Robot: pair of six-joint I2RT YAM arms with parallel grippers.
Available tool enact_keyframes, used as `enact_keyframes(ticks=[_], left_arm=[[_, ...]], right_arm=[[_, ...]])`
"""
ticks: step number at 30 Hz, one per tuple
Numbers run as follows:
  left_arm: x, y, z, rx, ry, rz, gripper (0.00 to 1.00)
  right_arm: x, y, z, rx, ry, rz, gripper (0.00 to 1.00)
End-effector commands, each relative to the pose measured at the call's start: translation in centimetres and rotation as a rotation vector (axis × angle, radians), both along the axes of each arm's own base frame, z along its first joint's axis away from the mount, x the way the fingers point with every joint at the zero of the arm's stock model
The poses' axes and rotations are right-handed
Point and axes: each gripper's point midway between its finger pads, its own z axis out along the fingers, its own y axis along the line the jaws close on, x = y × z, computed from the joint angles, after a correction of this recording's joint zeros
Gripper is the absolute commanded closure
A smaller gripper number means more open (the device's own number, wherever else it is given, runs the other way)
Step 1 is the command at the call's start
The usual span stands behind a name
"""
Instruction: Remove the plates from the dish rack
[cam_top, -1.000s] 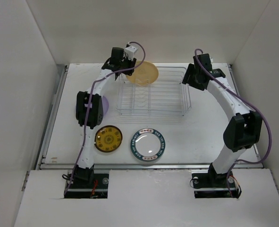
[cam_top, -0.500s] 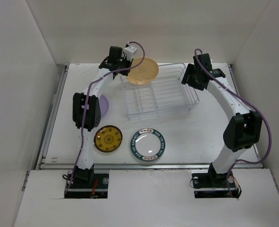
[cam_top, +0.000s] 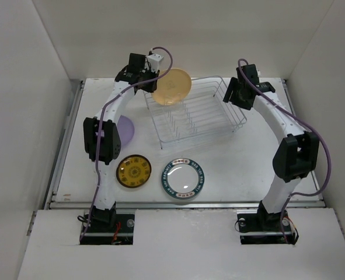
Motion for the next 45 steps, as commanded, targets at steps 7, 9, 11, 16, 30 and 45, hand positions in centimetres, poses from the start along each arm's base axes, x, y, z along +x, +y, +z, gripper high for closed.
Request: enact_keyframes(ticks=[7, 9, 11, 16, 30, 45], left_arm=[[0.4, -2.0, 10.1, -0.197, -0.179, -0.039, 1.00], [1.1, -1.6, 9.4, -0.172, -0.182, -0.015, 1.00], [1.4, -1.5, 9.4, -0.167, -0.189, -0.003, 1.00], [3.0, -1.8, 7.9, -0.151, -0.200, 0.020, 1.00], [4.7, -2.0, 7.4, -0.120, -0.235, 0.067, 1.00], [4.4, -3.2, 10.6, -0.185, -0.311, 0.006, 1.00]], right_arm=[[4.5, -3.2, -1.4, -0.174, 0.015, -0.065, 0.25], [5.3, -3.1, -1.6, -0.187, 0.002, -0.048, 0.24], [6.2, -3.0, -1.7, -0.200, -0.006, -0.033, 0.24], [7.8, -2.5, -5.4, -0.226, 0.047, 0.028, 0.23], [6.0, -0.3, -8.6, -0.074, 0.075, 0.032, 0.72], [2.8, 0.4, -9.5, -0.067, 0.112, -0.034, 1.00]])
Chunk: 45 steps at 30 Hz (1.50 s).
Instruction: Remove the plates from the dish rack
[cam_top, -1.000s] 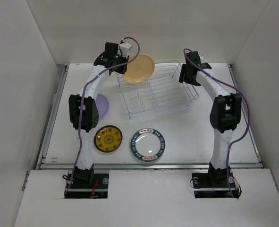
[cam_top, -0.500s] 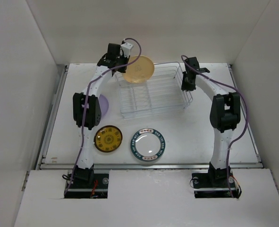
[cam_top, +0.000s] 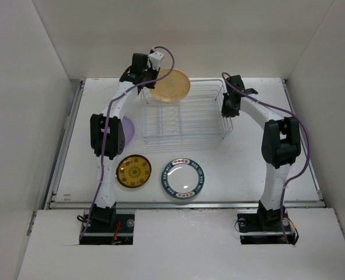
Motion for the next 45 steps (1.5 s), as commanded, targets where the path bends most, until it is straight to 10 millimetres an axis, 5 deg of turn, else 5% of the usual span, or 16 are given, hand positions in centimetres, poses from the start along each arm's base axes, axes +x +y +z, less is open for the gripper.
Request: enact_keyframes(ticks=[1, 5, 11, 17, 19, 27, 29, 32, 36, 40, 43, 45], left_arm=[[-0.8, -3.9, 12.6, -0.237, -0.204, -0.079, 1.00], [-2.0, -4.1, 15.9, -0.287, -0.239, -0.091, 1.00], [-3.0, -4.9, 16.1, -0.347, -0.191, -0.114, 0.97], [-3.0, -4.7, 12.6, -0.268, -0.147, -0.146, 0.49], [-2.7, -4.6, 12.1, -0.253, -0.146, -0.141, 0.47], [-2.8, -4.6, 14.0, -0.273, -0.191, -0.140, 0.87], [-2.7, -4.5, 13.2, -0.253, -0.181, -0.146, 1.00], [-2.6, -4.3, 12.9, -0.245, -0.173, -0.131, 1.00], [-3.6, -4.1, 16.2, -0.288, -0.207, -0.118, 1.00], [-5.0, -1.4, 19.6, -0.315, -0.207, -0.064, 1.00], [-6.4, 2.8, 18.9, -0.289, -0.115, 0.032, 1.00], [-8.1, 7.5, 18.6, -0.271, -0.047, 0.122, 1.00]], right_arm=[[0.1, -1.5, 1.1, -0.023, -0.069, -0.187, 1.00], [-0.9, -1.0, 0.6, -0.003, -0.059, -0.207, 1.00], [-1.6, 0.2, 0.4, 0.001, -0.050, -0.187, 1.00], [-1.7, 0.7, 0.4, 0.001, -0.050, -0.178, 1.00], [-1.7, 0.7, 0.4, 0.001, -0.050, -0.178, 1.00], [-1.8, 0.6, 0.4, -0.005, -0.050, -0.169, 1.00], [-1.8, 0.6, 0.4, -0.005, -0.050, -0.169, 1.00], [-2.0, 0.5, 0.1, -0.013, -0.041, -0.161, 1.00], [-2.0, 0.5, 0.1, -0.018, -0.040, -0.153, 1.00], [-2.1, 0.7, -0.4, -0.013, -0.028, -0.148, 1.00], [-2.1, 0.7, -0.4, -0.013, -0.028, -0.148, 1.00], [-2.1, 0.7, 0.1, -0.009, -0.038, -0.148, 1.00]])
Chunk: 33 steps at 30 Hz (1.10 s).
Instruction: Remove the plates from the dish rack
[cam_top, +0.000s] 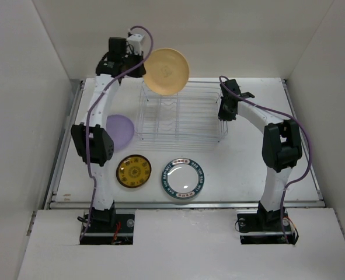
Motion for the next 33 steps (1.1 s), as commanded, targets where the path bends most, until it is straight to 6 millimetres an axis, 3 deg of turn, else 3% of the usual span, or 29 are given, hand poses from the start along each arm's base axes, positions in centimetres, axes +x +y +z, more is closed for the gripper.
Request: enact_keyframes(ticks=[1, 2, 3, 5, 6, 9, 13, 16, 19, 20, 23, 29, 33], left_arm=[[-4.5, 8.1, 9.0, -0.040, -0.048, 0.145, 1.00], [-5.6, 9.8, 8.7, -0.035, -0.016, 0.178, 1.00], [-6.8, 13.0, 7.6, -0.025, 0.049, 0.232, 1.00], [-8.8, 16.0, 6.4, -0.002, 0.111, 0.280, 1.00], [-10.5, 18.4, 5.1, 0.010, 0.161, 0.326, 1.00], [-15.7, 22.6, 0.7, 0.107, 0.353, 0.409, 1.00], [-19.7, 26.5, -4.1, 0.089, 0.543, 0.529, 1.00], [-20.6, 25.9, -7.6, 0.011, 0.671, 0.494, 1.00], [-21.4, 24.3, -9.6, -0.054, 0.797, 0.401, 1.00], [-21.3, 24.3, -11.4, -0.059, 0.860, 0.387, 1.00], [-21.1, 25.0, -13.5, -0.066, 0.955, 0.403, 1.00], [-20.2, 26.3, -15.2, -0.030, 0.999, 0.432, 1.00], [-19.4, 26.8, -15.8, -0.025, 0.996, 0.446, 1.00]], right_arm=[[0.3, -0.8, 0.3, -0.024, -0.036, -0.074, 1.00], [0.4, -0.8, 0.7, -0.021, -0.044, -0.074, 1.00], [0.4, -0.8, 0.7, -0.021, -0.045, -0.074, 1.00], [0.4, -0.8, 0.7, -0.021, -0.045, -0.074, 1.00], [0.4, -0.8, 0.7, -0.021, -0.045, -0.074, 0.94], [0.9, -0.8, 1.6, -0.021, -0.074, -0.080, 0.94], [1.5, -1.1, 2.5, -0.037, -0.103, -0.097, 1.00], [2.1, -1.0, 3.4, -0.028, -0.127, -0.098, 1.00], [2.8, -0.9, 4.3, -0.033, -0.154, -0.079, 1.00], [3.0, -1.1, 4.4, -0.052, -0.163, -0.067, 1.00], [3.4, -1.7, 4.5, -0.106, -0.183, -0.032, 1.00], [4.0, -3.1, 5.2, -0.227, -0.200, 0.022, 1.00], [3.8, -2.7, 5.0, -0.212, -0.188, 0.038, 1.00]])
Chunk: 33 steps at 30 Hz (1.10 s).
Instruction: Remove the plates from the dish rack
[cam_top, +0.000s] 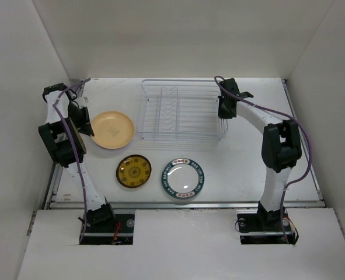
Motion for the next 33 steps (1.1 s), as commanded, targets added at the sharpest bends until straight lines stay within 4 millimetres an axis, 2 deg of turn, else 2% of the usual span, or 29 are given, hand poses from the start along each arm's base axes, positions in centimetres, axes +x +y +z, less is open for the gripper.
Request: enact_keyframes(ticks=[1, 5, 8, 9, 10, 14, 15, 18, 19, 21, 22, 23, 24, 25, 26, 27, 28, 29, 31, 32, 33], left_arm=[[0.5, 0.3, 1.8, 0.010, -0.030, 0.010, 1.00], [0.9, 0.7, 1.5, 0.023, -0.034, 0.010, 1.00], [0.7, 0.7, 1.3, 0.021, -0.030, -0.006, 0.85], [0.3, 0.3, 1.0, -0.003, -0.008, -0.025, 0.79], [0.0, 0.2, 1.0, -0.007, 0.001, -0.034, 0.62], [-0.3, 0.4, 0.7, -0.003, 0.017, -0.052, 0.31], [-0.3, 0.4, 1.0, 0.002, 0.007, -0.052, 0.20], [0.0, 0.3, 3.0, 0.017, -0.056, -0.051, 0.10], [0.2, 0.4, 3.4, 0.026, -0.077, -0.052, 0.00], [0.4, 0.9, 4.7, 0.065, -0.108, -0.042, 0.00], [0.5, 1.1, 5.9, 0.090, -0.141, -0.026, 0.00], [0.6, 1.6, 6.5, 0.129, -0.160, -0.013, 0.00], [0.7, 2.0, 7.3, 0.159, -0.184, 0.003, 0.00], [0.7, 2.3, 9.1, 0.200, -0.236, 0.023, 0.00], [1.2, 3.4, 10.2, 0.269, -0.271, 0.078, 0.00], [1.0, 3.9, 11.0, 0.308, -0.291, 0.108, 0.00], [0.8, 4.4, 11.8, 0.350, -0.309, 0.139, 0.00], [0.5, 4.9, 14.2, 0.402, -0.374, 0.174, 0.00], [0.0, 7.2, 16.6, 0.544, -0.422, 0.302, 0.00], [-0.9, 7.8, 18.6, 0.603, -0.462, 0.351, 0.00], [-2.1, 9.2, 19.8, 0.701, -0.450, 0.405, 0.00]], right_arm=[[3.1, -2.3, 4.6, -0.087, -0.170, -0.076, 1.00], [3.3, -1.8, 4.6, -0.063, -0.175, -0.071, 1.00], [3.2, -1.6, 5.0, -0.052, -0.182, -0.064, 0.98], [3.0, -1.7, 4.9, -0.054, -0.173, -0.064, 0.96], [3.0, -1.7, 4.9, -0.054, -0.173, -0.064, 0.95], [3.0, -1.7, 5.1, -0.055, -0.172, -0.064, 0.89], [3.2, -1.6, 5.5, -0.052, -0.180, -0.064, 0.88], [3.1, -1.6, 6.5, -0.039, -0.202, -0.072, 0.87], [3.3, -1.6, 7.3, -0.034, -0.219, -0.073, 0.84], [3.2, -1.6, 8.1, -0.031, -0.228, -0.074, 0.72], [2.9, -1.7, 8.7, -0.029, -0.232, -0.074, 0.53], [2.9, -1.9, 9.1, -0.034, -0.243, -0.081, 0.48], [2.8, -2.1, 10.1, -0.039, -0.259, -0.090, 0.43], [2.5, -2.2, 11.8, -0.028, -0.292, -0.092, 0.37], [2.3, -2.3, 12.9, -0.021, -0.313, -0.093, 0.25], [2.0, -2.5, 14.0, -0.020, -0.336, -0.101, 0.21], [1.3, -2.7, 16.1, -0.008, -0.372, -0.103, 0.17], [1.0, -3.0, 17.2, -0.006, -0.397, -0.111, 0.10], [-0.2, -3.5, 19.1, -0.004, -0.422, -0.119, 0.06], [-1.3, -3.8, 21.1, 0.008, -0.458, -0.122, 0.00], [-1.9, -4.1, 22.0, 0.013, -0.473, -0.135, 0.00]])
